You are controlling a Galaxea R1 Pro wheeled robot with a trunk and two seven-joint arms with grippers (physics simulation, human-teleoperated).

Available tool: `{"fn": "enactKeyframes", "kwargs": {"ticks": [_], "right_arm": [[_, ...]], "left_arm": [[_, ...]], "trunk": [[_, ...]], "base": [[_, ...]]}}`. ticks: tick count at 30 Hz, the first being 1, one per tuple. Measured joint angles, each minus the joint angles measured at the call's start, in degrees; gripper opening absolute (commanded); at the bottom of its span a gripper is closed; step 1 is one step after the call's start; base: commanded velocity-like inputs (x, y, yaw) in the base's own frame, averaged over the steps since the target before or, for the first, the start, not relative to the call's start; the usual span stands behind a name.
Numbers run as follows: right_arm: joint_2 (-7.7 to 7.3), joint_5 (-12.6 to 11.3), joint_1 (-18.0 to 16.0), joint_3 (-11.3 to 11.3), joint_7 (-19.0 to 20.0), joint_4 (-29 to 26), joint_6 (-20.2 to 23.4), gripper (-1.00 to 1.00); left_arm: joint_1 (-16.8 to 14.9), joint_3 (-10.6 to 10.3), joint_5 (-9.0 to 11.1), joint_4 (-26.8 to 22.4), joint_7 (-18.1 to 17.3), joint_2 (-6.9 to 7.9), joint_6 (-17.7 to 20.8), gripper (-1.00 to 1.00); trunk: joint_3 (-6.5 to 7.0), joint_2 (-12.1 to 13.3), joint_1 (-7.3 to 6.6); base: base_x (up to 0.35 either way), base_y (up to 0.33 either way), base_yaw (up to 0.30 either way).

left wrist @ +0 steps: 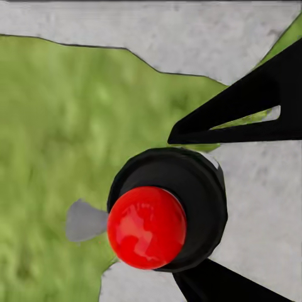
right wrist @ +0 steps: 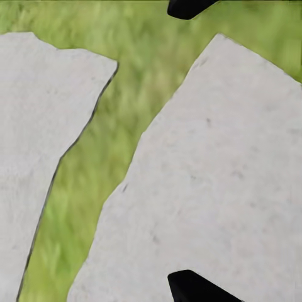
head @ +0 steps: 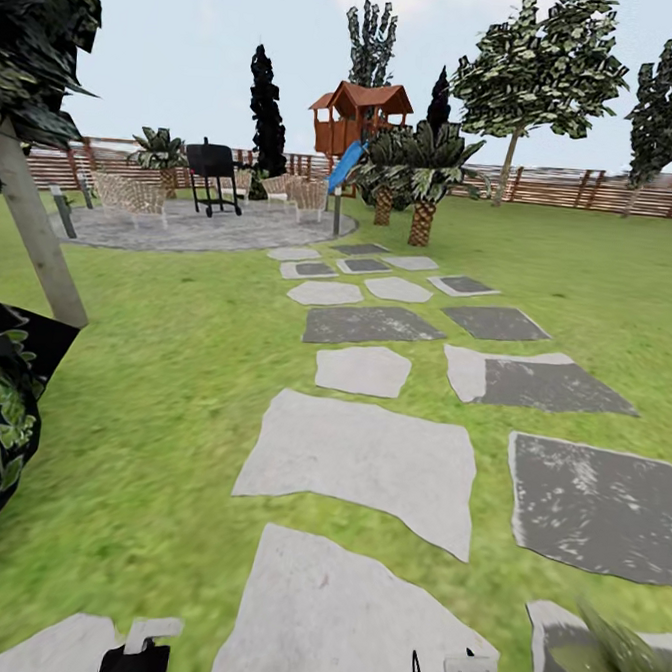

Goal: Pick up the pesticide atomizer in the garden and spray insectifuge to fully cover both potted plants in the garden.

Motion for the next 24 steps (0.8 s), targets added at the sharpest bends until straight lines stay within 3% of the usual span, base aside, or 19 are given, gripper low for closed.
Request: {"fn": "enactKeyframes", "kwargs": {"ticks": [10, 24], "right_arm": [[0.00, 0.00, 0.00, 0.00, 0.00, 0.00, 0.00, 1.00], [0.00, 0.03, 0.00, 0.00, 0.09, 0.00, -0.02, 1.00]], "left_arm": [[0.01, 0.00, -0.07, 0.00, 0.00, 0.00, 0.00, -1.00], [0.00, 0.00, -0.07, 0.00, 0.01, 0.01, 0.00, -1.00]], "trunk": [[0.77, 0.00, 0.00], [0.82, 0.00, 0.00]], "base": [[0.339, -0.060, 0.000], [0.341, -0.001, 0.000]]}}
